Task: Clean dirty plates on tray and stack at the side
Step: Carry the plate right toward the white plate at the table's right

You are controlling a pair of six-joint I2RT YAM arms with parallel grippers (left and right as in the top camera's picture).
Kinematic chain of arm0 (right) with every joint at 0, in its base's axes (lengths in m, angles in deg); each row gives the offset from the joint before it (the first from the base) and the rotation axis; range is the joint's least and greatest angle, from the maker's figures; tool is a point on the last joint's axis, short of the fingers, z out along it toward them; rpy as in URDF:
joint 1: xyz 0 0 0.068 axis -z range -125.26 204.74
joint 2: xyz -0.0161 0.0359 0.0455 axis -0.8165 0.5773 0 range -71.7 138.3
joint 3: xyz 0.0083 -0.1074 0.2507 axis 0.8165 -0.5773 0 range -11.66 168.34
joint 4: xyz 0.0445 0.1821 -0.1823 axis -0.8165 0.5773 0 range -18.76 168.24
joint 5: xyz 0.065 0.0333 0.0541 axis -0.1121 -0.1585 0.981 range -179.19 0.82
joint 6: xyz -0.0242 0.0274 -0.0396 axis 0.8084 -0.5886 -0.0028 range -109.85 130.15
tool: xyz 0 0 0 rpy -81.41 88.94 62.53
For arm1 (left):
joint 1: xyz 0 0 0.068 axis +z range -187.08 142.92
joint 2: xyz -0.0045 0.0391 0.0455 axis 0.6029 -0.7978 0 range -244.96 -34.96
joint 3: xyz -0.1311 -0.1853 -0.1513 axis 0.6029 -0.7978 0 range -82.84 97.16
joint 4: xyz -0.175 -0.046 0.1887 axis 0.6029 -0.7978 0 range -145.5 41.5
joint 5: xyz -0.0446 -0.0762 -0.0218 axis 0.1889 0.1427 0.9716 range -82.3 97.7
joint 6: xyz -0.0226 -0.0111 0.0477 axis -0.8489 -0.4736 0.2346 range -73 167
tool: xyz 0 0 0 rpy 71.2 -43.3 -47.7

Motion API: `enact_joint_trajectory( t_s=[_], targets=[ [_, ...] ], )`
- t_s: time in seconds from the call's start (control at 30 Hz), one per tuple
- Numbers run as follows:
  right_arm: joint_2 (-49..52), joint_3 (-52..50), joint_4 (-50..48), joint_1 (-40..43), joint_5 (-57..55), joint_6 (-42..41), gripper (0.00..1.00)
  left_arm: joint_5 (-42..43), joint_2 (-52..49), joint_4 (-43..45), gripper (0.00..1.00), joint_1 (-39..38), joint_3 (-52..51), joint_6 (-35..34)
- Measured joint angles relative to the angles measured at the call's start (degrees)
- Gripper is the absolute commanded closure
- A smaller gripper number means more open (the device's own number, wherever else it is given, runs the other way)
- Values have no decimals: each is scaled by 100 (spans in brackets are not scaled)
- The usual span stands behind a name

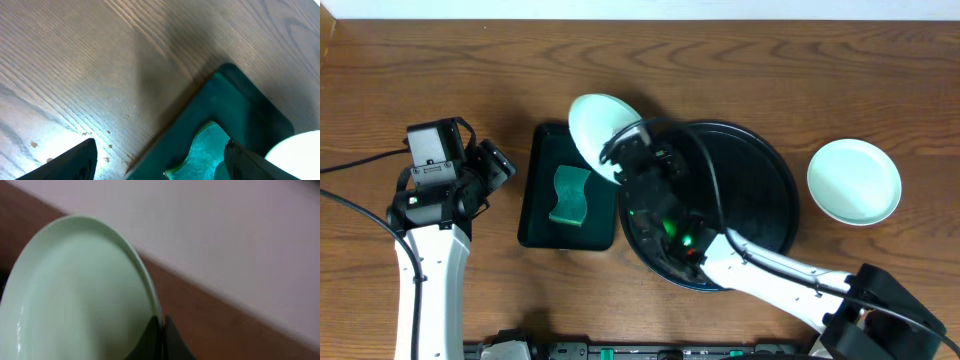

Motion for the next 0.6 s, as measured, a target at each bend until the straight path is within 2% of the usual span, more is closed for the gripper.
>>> enact_joint_trajectory(
  t_s=[0.13, 0.27, 0.43, 0.6],
  targets=[
    [0, 0, 898, 232, 498, -1296, 99, 2, 0, 7, 19, 0, 0, 0],
    [0, 0, 1001, 374, 684, -2199, 99, -2, 0, 7, 19, 0, 0, 0],
    [-87, 0, 949, 487, 715, -2656, 99, 0, 0, 7, 19, 0, 0, 2],
    [-590, 2, 1687, 793, 605, -2885, 99, 0, 0, 4, 19, 0, 0, 2]
  ],
)
